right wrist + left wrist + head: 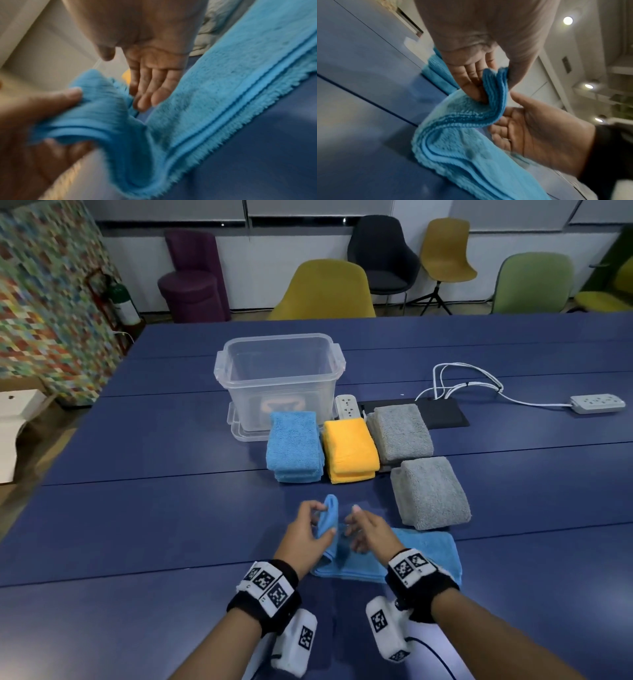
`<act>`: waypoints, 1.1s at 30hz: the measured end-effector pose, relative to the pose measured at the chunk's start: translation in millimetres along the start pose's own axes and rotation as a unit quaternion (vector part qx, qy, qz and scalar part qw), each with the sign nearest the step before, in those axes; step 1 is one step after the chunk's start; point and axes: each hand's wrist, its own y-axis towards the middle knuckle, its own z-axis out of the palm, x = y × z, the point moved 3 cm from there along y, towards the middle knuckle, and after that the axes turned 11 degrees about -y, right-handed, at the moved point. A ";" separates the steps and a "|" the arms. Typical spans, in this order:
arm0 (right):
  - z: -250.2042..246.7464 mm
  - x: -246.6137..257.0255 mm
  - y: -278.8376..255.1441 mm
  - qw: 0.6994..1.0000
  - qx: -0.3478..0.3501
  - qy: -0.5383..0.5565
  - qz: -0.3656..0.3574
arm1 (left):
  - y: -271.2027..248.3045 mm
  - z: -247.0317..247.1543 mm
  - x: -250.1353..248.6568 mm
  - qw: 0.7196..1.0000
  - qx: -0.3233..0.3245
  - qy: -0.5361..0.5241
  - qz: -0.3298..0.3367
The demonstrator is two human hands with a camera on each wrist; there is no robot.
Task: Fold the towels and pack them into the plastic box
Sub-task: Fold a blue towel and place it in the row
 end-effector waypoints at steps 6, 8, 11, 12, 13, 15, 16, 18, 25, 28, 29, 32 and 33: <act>-22.1 -14.6 -1.8 0.999 0.014 -0.001 0.053 | 6.9 35.0 -2.3 0.981 0.021 0.189 0.042; -21.9 -26.9 -3.1 0.996 -0.004 -0.011 0.091 | 9.5 35.3 8.4 0.961 0.008 0.271 0.047; -20.5 -35.9 -7.0 0.992 -0.062 -0.016 0.106 | 8.2 40.9 31.5 0.929 0.077 0.363 0.010; -20.0 -35.7 -8.6 0.991 -0.081 -0.014 0.106 | 7.2 42.3 36.7 0.919 0.094 0.383 -0.001; -18.8 -36.6 -8.9 0.989 -0.096 -0.012 0.111 | 6.2 42.8 39.8 0.915 0.097 0.392 -0.007; -13.7 -36.5 -8.2 0.988 -0.097 -0.018 0.115 | 4.7 41.0 40.7 0.926 0.063 0.372 -0.017; -10.7 -35.3 -8.1 0.989 -0.086 -0.038 0.116 | 3.8 37.7 39.7 0.940 0.025 0.339 -0.032; -6.9 -33.4 -7.1 0.987 -0.075 -0.089 0.108 | 4.2 29.5 40.7 0.963 -0.057 0.248 -0.084; -11.2 -38.2 -6.6 0.975 -0.094 -0.188 0.066 | 15.1 20.7 49.2 0.965 -0.087 0.073 -0.236; -19.3 -41.7 -11.8 0.975 -0.108 -0.196 0.018 | 11.6 27.6 37.8 0.967 -0.083 0.079 -0.225; -20.0 -41.4 -14.1 0.975 -0.102 -0.199 -0.009 | 10.0 30.2 32.8 0.969 -0.083 0.082 -0.217; -18.4 -35.9 -24.6 0.974 -0.040 -0.204 -0.092 | 6.5 36.0 17.7 0.977 -0.089 0.057 -0.184; -18.0 -34.7 -28.9 0.975 -0.004 -0.197 -0.103 | 6.0 38.1 12.1 0.980 -0.090 0.040 -0.171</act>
